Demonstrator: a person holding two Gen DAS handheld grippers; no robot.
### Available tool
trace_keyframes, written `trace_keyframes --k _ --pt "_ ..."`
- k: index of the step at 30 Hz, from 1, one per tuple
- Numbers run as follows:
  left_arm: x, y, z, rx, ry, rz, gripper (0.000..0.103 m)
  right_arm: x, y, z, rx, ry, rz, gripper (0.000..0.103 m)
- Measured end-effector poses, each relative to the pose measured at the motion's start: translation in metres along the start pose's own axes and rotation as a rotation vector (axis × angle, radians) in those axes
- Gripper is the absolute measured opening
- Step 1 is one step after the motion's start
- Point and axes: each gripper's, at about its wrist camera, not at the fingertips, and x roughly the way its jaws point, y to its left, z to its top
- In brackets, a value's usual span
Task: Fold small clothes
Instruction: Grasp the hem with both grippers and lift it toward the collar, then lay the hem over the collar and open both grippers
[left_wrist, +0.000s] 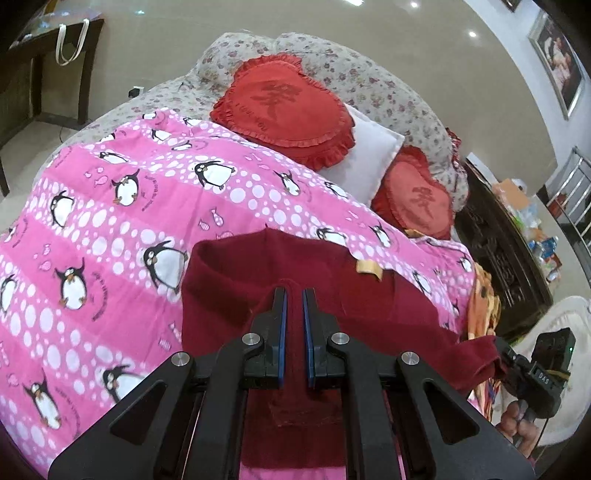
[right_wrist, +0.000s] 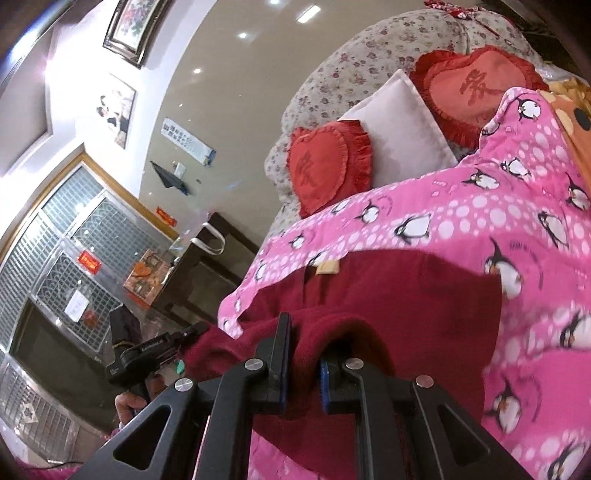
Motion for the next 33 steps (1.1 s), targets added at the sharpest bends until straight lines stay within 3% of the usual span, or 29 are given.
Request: trace_keyframes --k 8,12,14,16,18,19,22,25,28,30,33 --pt "0.048 0.007 0.025 -0.033 0.023 0.027 0.007 0.039 -0.034 0.03 0.061 0.017 -0.052 0.012" --pt "0.071 0.026 0.038 -0.119 0.069 -0.055 0.007 0.061 -0.062 0.044 0.131 0.06 -0.1 0.013" --pt "0.074 0.035 0.043 -0.164 0.075 -0.082 0.017 0.063 -0.071 0.048 0.154 0.083 -0.117 0.016" --pt "0.065 0.041 0.048 -0.168 0.032 -0.051 0.029 0.053 -0.075 0.052 0.158 0.058 -0.108 0.022" --pt "0.056 0.044 0.051 -0.161 0.009 -0.051 0.052 0.039 -0.077 0.054 0.172 0.025 -0.09 0.035" --pt "0.052 0.045 0.051 -0.157 0.0 -0.052 0.053 0.031 -0.076 0.053 0.171 0.001 -0.105 0.044" --pt "0.044 0.038 0.047 -0.107 -0.012 -0.028 0.053 0.013 -0.063 0.05 0.113 -0.035 -0.132 0.044" --pt "0.05 0.023 0.037 -0.043 0.0 -0.013 0.053 0.008 -0.047 0.042 0.057 -0.056 -0.096 0.043" --pt "0.071 0.005 0.027 0.023 0.041 0.025 0.053 0.033 -0.031 0.035 -0.032 0.018 -0.137 0.039" --pt "0.091 -0.001 0.022 0.047 0.073 0.094 0.053 0.057 -0.024 0.032 -0.097 0.062 -0.194 0.039" --pt "0.119 0.007 0.024 0.048 0.093 0.164 0.053 0.085 -0.032 0.037 -0.129 0.046 -0.295 0.039"
